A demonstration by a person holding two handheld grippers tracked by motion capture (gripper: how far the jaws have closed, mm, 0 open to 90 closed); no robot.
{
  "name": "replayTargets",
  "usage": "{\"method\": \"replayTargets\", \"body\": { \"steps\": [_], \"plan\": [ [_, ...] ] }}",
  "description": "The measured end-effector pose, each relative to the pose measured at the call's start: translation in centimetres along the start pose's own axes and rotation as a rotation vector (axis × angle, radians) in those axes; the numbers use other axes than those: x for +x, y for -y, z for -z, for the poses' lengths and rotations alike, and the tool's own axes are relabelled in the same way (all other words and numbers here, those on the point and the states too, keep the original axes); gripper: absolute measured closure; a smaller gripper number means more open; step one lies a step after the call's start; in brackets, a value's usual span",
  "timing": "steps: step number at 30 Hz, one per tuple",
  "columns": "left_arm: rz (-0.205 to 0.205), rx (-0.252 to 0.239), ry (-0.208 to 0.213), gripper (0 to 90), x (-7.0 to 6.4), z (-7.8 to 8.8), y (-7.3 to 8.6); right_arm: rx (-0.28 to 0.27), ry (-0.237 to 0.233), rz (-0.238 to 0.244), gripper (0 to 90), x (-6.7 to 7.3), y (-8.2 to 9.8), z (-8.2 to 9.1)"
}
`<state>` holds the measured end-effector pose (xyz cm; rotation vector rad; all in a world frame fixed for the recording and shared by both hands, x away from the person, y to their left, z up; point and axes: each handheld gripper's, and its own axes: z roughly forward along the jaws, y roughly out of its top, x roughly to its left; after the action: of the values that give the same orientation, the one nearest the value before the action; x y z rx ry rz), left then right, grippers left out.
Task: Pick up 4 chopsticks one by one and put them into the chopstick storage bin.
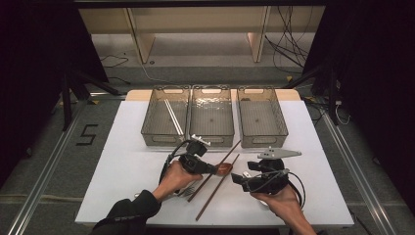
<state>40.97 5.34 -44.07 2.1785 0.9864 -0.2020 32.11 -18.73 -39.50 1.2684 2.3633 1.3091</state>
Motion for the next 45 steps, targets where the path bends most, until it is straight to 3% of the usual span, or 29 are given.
{"method": "replayTargets", "body": {
  "steps": [4,9,13,18,21,30,38,45],
  "plan": [
    [0.003,-0.051,0.015,84.4,-0.3,0.9,-0.5,-0.001,0.000,0.000,25.7,0.0,0.0,0.0],
    [-0.021,-0.062,0.020,84.4,-0.8,1.5,-0.9,-0.001,0.001,0.000,25.7,0.0,0.0,0.0],
    [-0.016,-0.078,0.020,84.4,-0.7,2.1,-1.2,-0.002,0.000,0.002,25.7,0.0,0.0,0.0],
    [-0.011,-0.101,0.019,84.3,-0.2,3.3,-1.6,-0.004,0.000,0.001,25.7,0.0,0.0,0.0],
    [-0.026,-0.112,-0.005,84.3,0.2,4.1,-1.8,-0.005,-0.002,0.003,25.7,0.0,0.0,0.0],
    [0.003,-0.159,-0.027,84.2,2.0,6.9,-2.2,-0.009,-0.002,0.005,25.7,0.0,-0.1,0.1],
    [0.013,-0.186,-0.062,84.1,3.2,8.3,-2.2,-0.008,-0.003,0.005,25.7,0.0,0.0,0.1],
    [0.042,-0.202,-0.062,84.0,4.1,9.0,-2.2,-0.008,-0.004,0.003,25.7,0.0,0.0,0.1]
  ]
}}
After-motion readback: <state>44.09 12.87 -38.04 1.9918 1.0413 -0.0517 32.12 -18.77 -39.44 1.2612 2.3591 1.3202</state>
